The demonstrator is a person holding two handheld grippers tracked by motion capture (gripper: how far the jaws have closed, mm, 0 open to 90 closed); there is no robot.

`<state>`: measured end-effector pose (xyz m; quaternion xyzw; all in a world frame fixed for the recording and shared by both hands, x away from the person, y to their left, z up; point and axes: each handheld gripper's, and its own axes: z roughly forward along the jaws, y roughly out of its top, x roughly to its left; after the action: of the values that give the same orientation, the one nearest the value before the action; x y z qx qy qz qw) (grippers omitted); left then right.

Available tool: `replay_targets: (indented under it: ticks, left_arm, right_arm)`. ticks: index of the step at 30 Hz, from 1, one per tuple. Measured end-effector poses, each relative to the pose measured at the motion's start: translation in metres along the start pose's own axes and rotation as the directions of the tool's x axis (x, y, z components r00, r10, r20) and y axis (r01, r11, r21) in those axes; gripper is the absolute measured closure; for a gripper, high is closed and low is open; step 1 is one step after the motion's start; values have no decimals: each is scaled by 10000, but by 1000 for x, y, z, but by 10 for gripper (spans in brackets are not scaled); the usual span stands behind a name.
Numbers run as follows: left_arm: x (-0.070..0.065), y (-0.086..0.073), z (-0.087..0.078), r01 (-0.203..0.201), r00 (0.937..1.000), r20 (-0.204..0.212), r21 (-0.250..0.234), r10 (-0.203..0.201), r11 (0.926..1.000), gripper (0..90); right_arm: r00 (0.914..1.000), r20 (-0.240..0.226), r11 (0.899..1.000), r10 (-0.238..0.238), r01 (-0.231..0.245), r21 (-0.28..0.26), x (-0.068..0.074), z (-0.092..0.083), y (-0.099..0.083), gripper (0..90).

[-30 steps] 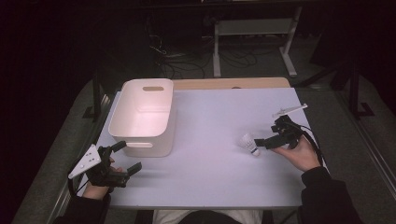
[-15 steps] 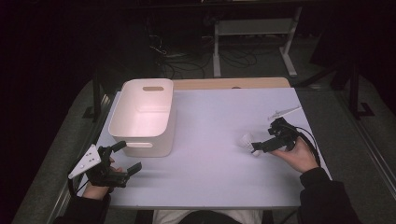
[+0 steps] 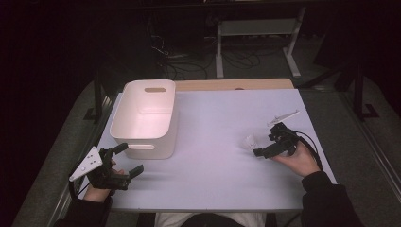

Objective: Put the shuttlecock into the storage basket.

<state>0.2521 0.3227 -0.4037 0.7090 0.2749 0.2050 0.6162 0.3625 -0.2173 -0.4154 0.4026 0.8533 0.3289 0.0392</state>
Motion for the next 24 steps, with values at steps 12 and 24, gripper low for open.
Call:
replay_targets:
  ticks: [12, 24]
  left_arm:
    - [0, 0, 0, -5, 10000, 14, -4, 5, 10000, 0]
    - [0, 0, 0, -19, 10000, 28, -6, 19, 10000, 0]
  right_arm:
    - [9999, -126, 9996, -58, 61, 284, 2, 7, -3, 2]
    - [9990, -409, 9984, -200, 221, 518, 4, 11, -6, 148]
